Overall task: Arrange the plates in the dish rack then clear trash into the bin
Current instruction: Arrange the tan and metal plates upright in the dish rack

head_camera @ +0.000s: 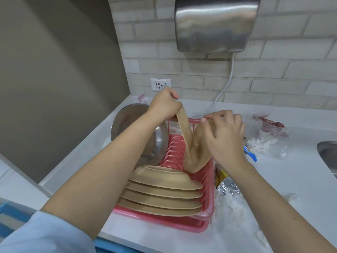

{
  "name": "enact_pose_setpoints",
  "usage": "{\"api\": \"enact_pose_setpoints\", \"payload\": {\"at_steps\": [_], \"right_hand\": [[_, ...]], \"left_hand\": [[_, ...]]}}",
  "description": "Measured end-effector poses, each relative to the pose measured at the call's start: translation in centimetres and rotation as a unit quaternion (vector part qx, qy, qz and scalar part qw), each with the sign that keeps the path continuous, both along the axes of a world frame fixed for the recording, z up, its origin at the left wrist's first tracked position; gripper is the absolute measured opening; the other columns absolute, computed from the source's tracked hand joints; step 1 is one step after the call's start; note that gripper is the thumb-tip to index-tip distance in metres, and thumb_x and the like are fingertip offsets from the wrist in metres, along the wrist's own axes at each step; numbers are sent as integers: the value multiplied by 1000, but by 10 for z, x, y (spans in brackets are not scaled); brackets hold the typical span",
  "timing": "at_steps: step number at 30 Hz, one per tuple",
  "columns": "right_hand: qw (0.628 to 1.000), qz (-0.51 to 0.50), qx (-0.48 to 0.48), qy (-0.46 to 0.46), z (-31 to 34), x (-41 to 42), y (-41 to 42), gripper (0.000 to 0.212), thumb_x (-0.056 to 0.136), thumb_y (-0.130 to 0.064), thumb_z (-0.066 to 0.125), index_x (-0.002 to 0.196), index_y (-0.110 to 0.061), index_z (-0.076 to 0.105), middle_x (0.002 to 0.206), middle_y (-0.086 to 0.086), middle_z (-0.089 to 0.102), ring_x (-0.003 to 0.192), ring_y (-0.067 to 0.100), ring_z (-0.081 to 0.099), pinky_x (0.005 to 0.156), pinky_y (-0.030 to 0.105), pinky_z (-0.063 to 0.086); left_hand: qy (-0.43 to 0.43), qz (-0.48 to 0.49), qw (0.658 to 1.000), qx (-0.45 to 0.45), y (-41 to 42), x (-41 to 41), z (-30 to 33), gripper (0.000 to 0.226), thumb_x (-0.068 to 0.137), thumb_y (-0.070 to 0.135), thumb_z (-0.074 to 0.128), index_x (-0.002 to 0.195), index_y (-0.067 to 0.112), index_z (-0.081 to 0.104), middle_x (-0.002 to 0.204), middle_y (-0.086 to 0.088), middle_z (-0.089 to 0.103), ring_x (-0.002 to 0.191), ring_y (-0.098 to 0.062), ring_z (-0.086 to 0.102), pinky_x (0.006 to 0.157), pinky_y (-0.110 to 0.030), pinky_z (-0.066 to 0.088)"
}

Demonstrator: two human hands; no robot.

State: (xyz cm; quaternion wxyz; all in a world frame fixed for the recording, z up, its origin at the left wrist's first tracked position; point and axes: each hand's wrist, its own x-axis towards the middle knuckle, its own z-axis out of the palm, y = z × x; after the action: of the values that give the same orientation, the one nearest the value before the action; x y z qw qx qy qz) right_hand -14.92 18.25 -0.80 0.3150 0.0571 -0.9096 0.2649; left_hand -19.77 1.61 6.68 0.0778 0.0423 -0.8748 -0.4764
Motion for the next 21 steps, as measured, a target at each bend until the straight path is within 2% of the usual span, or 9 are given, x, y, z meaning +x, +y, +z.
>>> {"api": "enact_pose_setpoints", "payload": {"at_steps": [2, 4, 6, 9, 11, 14, 16, 18, 21], "right_hand": [[997, 82, -14, 0, 6, 11, -10, 50, 89, -61, 42, 114, -26, 67, 106, -5, 56, 107, 21, 45, 92, 36, 38], [989, 142, -12, -30, 8, 18, -18, 60, 83, -66, 48, 127, -27, 58, 111, -7, 56, 112, 17, 48, 90, 34, 44], [986, 158, 15, -50, 5, 20, -23, 60, 83, -54, 58, 137, -30, 48, 120, -8, 55, 115, 15, 49, 88, 35, 48], [987, 156, 23, -17, -1, 18, -24, 57, 85, -22, 61, 140, -32, 48, 119, -7, 59, 109, 18, 55, 84, 38, 52], [988, 152, 11, 19, -2, 17, -23, 57, 84, -12, 59, 137, -32, 53, 114, -6, 63, 103, 17, 57, 83, 30, 50], [985, 166, -33, 39, -3, 19, -25, 49, 86, -5, 58, 130, -27, 61, 108, -8, 68, 98, 8, 56, 78, 14, 37], [982, 180, -56, 32, -4, 20, -22, 41, 89, -6, 59, 125, -25, 64, 106, -7, 69, 97, 8, 57, 80, 15, 39], [981, 185, -62, 24, -7, 23, -18, 32, 90, -11, 59, 118, -25, 67, 96, -7, 69, 89, 13, 61, 74, 26, 47], [978, 197, -63, 25, -14, 32, -14, 25, 90, -12, 63, 110, -26, 67, 82, -16, 58, 74, 5, 54, 63, 24, 40]], "left_hand": [[9, 20, 999, 47, -7, 0, 3, 18, 85, 7, 55, 88, 22, 46, 80, -6, 58, 52, -18, 60, 54, -27, 53], [6, 37, 995, 96, -13, 4, 6, 23, 83, 7, 58, 83, 24, 43, 88, -9, 60, 67, -26, 64, 70, -41, 60], [-11, 50, 986, 160, -18, 10, 7, 27, 84, 2, 58, 82, 22, 40, 97, -12, 56, 74, -27, 63, 68, -43, 61], [-23, 29, 969, 243, -24, 24, 10, 26, 89, -3, 56, 82, 16, 39, 90, -12, 53, 63, -21, 63, 48, -29, 57], [-22, 22, 966, 258, -30, 33, 8, 20, 92, 8, 59, 84, 15, 43, 87, -9, 57, 62, -19, 66, 53, -29, 59], [14, 26, 984, 175, -49, 42, -1, 23, 93, 41, 61, 91, 19, 55, 87, 3, 57, 64, -13, 64, 68, -32, 59], [67, 8, 994, 84, -65, 49, -9, 33, 90, 53, 60, 94, 20, 63, 78, 10, 55, 66, -7, 56, 68, -22, 51], [124, -28, 992, -12, -79, 59, -14, 21, 88, 47, 66, 87, 26, 68, 67, 11, 46, 63, -5, 44, 63, -16, 38], [149, -53, 986, -48, -95, 78, -21, 3, 86, 33, 70, 83, 31, 70, 73, 3, 42, 69, -8, 39, 66, -15, 36]]}}
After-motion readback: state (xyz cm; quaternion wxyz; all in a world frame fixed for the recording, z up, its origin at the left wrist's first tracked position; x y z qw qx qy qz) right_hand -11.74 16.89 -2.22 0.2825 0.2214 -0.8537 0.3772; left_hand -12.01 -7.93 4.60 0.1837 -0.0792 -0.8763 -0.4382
